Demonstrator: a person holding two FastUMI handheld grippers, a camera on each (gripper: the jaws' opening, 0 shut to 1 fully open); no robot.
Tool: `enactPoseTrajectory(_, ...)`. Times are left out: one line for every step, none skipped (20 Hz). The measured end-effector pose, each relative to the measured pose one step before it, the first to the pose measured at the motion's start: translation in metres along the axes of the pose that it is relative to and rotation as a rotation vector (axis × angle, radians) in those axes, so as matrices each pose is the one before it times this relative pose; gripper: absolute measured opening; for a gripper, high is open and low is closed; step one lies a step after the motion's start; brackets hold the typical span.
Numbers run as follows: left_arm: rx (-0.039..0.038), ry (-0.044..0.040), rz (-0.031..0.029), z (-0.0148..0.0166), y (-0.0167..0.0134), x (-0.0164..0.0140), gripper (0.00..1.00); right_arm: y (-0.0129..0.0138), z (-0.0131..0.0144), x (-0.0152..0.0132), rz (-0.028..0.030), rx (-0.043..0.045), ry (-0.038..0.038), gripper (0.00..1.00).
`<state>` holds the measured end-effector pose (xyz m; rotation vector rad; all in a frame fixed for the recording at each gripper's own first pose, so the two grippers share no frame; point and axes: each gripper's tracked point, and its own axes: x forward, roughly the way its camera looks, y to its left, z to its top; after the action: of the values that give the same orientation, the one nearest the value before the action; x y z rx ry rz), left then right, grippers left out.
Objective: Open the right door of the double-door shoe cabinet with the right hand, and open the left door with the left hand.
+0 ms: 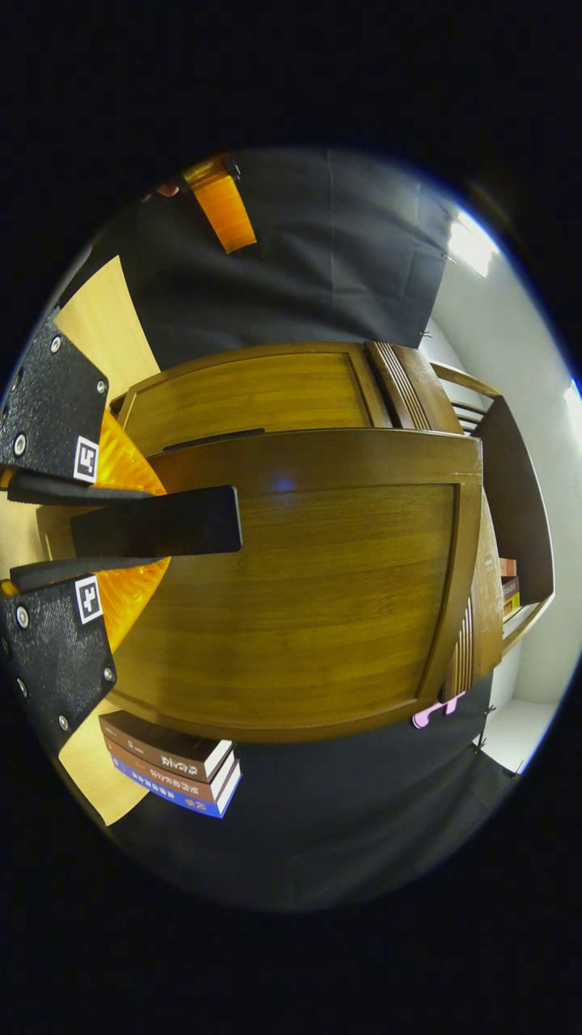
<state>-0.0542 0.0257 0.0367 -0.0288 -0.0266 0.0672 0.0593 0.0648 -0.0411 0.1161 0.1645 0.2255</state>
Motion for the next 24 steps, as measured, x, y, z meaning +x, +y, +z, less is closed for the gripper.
enactPoseTrajectory(0.00088,0.00022,-0.00285,-0.00064,-0.00091,-0.00143,0.96,-0.00456,-0.00045,-0.00876,-0.00856,-0.00014,0.00193,0.28)
enactPoseTrajectory(0.00164,0.00096,-0.00292,-0.00010,-0.00123,0.00017,0.94,-0.00734,-0.00121,-0.00843,-0.01030,-0.00004,0.00262,0.28)
enactPoseTrajectory(0.00016,0.00390,-0.00360,-0.00126,-0.00175,-0.00097,0.94,-0.00720,-0.00089,-0.00778,-0.01009,0.00412,0.00289,0.28)
enactPoseTrajectory(-0.00398,0.00553,-0.00486,-0.00194,-0.00172,-0.00070,0.96,-0.00536,-0.00118,-0.00718,-0.00846,0.00538,0.00235,0.28)
enactPoseTrajectory(-0.00674,0.00287,-0.00594,-0.00151,-0.00291,-0.00106,0.94,-0.00477,0.00017,-0.00874,-0.00667,0.00422,0.00492,0.28)
enactPoseTrajectory(-0.00769,0.00372,-0.00746,-0.00127,-0.00385,0.00025,0.96,-0.00793,-0.00412,-0.00743,-0.00912,0.00466,0.00532,0.28)
enactPoseTrajectory(-0.00465,0.00391,-0.00608,-0.00036,-0.00390,0.00120,0.96,-0.00547,0.00028,-0.00487,-0.01388,0.00137,0.00118,0.28)
enactPoseTrajectory(0.00011,0.00094,-0.00438,0.00032,-0.00279,0.00180,0.96,-0.00624,-0.00057,-0.00581,-0.01296,-0.00209,-0.00161,0.28)
enactPoseTrajectory(0.00285,-0.00050,-0.00488,-0.00012,-0.00352,0.00063,0.96,-0.00649,-0.00084,-0.00316,-0.01378,-0.00662,-0.00268,0.28)
enactPoseTrajectory(0.00381,-0.00330,-0.00544,0.00081,-0.00371,-0.00014,0.95,-0.00728,-0.00234,-0.00356,-0.01633,-0.00794,0.00512,0.27)
enactPoseTrajectory(0.00361,-0.00603,-0.00571,0.00150,-0.00238,-0.00004,0.95,-0.00780,-0.00584,-0.00583,-0.01945,-0.01079,0.01762,0.27)
enactPoseTrajectory(0.00202,-0.00503,-0.00523,0.00152,-0.00277,0.00107,0.95,-0.00768,-0.00240,-0.00650,-0.01367,-0.01098,-0.00170,0.31)
enactPoseTrajectory(0.00046,-0.00298,-0.00516,0.00040,-0.00247,-0.00019,0.96,-0.00815,0.00389,-0.00468,-0.01722,-0.00682,-0.01721,0.36)
enactPoseTrajectory(0.00067,-0.00090,-0.00451,0.00031,-0.00151,-0.00012,0.96,-0.00924,0.00044,-0.00497,-0.01237,-0.00141,-0.00858,0.22)
enactPoseTrajectory(-0.00007,0.00077,-0.00382,-0.00064,-0.00223,0.00105,0.96,-0.01041,0.00038,-0.00425,-0.01659,0.00835,-0.00076,0.21)
enactPoseTrajectory(-0.00074,0.00364,-0.00488,-0.00079,-0.00173,0.00064,0.96,-0.01068,-0.00109,-0.00300,-0.02127,0.00219,0.00757,0.29)
enactPoseTrajectory(-0.00111,0.00108,-0.00279,-0.00103,-0.00165,0.00078,0.96,-0.01057,0.00057,-0.00318,-0.02319,-0.00609,-0.00066,0.18)
enactPoseTrajectory(-0.00130,0.00077,-0.00003,-0.00070,-0.00031,-0.00076,0.96,-0.00904,0.00151,-0.00283,-0.02026,-0.01148,-0.00294,0.16)
enactPoseTrajectory(-0.00201,0.00103,-0.00051,-0.00082,-0.00044,-0.00034,0.94,-0.01028,0.00041,-0.00212,-0.02377,-0.00566,-0.00548,0.15)
enactPoseTrajectory(-0.00150,-0.00154,-0.00008,0.00043,0.00012,-0.00067,0.96,-0.01058,-0.00104,-0.00142,-0.02447,-0.00247,-0.00014,0.13)
enactPoseTrajectory(0.00025,-0.00418,0.00171,0.00174,0.00057,0.00004,0.96,-0.01128,-0.00217,-0.00047,-0.01995,-0.00262,0.00307,0.12)
enactPoseTrajectory(0.00064,-0.00345,0.00254,0.00160,0.00081,-0.00084,0.94,-0.01124,-0.00521,-0.00055,-0.01856,-0.00396,0.00908,0.09)
enactPoseTrajectory(-0.00010,-0.00255,0.00165,0.00043,0.00087,-0.00052,0.94,-0.00850,-0.00370,-0.00212,-0.01003,-0.00040,0.00700,0.08)
enactPoseTrajectory(0.00025,-0.00075,0.00185,0.00081,0.00084,0.00005,0.94,-0.00416,0.00098,-0.00117,0.00297,0.00934,-0.00269,0.05)
